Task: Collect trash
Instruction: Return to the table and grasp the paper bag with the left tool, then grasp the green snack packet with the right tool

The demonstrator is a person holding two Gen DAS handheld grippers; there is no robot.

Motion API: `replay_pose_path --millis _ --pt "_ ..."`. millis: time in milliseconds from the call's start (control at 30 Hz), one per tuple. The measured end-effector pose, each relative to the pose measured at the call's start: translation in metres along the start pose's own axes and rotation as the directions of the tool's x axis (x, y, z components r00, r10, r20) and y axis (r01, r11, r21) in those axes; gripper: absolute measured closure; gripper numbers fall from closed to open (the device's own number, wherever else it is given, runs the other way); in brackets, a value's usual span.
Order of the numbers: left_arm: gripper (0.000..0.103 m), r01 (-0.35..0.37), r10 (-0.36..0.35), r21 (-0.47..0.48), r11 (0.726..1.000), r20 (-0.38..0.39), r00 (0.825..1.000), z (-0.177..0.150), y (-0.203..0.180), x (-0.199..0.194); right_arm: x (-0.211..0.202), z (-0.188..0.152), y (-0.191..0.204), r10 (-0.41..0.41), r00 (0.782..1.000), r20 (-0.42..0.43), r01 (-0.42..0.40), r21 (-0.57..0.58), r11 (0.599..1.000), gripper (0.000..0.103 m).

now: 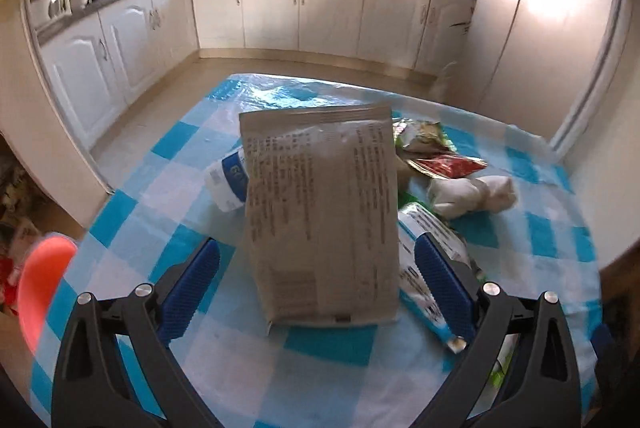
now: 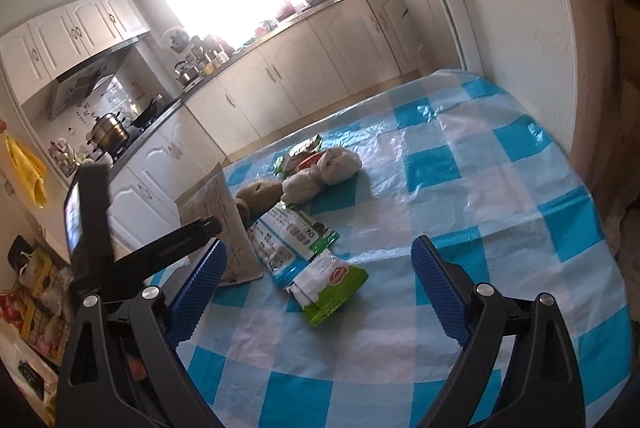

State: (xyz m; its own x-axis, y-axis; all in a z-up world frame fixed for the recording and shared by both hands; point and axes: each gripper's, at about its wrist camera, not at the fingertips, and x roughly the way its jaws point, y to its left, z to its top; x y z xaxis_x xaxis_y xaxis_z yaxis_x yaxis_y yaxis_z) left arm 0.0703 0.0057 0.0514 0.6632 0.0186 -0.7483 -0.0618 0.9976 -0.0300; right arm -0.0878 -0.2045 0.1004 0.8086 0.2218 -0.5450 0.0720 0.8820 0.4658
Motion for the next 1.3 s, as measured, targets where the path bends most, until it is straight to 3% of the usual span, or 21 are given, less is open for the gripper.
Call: replay_pose_path --millis 333,767,1100,1300 --pt "0.005 -0.095 0.097 0.058 0.994 -0.029 0.995 0.010 -0.015 0.030 0.003 -0.001 -0.009 0.037 0.999 -0.023 -0.037 0.025 0.999 0.011" --pt "0.021 -0.025 0.026 0.027 0.999 -0.045 0.999 0.004 -0.003 0.031 0.020 -0.008 -0.001 0.006 0.996 -0.088 -0.009 -0.037 0.999 0.011" --pt "0.023 0.043 -0.042 0.008 0.999 -0.013 0.999 -0.007 0.030 -0.006 0.037 -0.015 0.003 -0.041 0.989 -0.143 0.029 -0.083 0.996 0.011" --pt "0.023 0.076 -0.076 0.009 0.997 -0.022 0.997 -0.026 0.058 -0.027 0.054 -0.020 0.018 -0.110 0.977 -0.185 0.065 -0.232 0.971 0.011"
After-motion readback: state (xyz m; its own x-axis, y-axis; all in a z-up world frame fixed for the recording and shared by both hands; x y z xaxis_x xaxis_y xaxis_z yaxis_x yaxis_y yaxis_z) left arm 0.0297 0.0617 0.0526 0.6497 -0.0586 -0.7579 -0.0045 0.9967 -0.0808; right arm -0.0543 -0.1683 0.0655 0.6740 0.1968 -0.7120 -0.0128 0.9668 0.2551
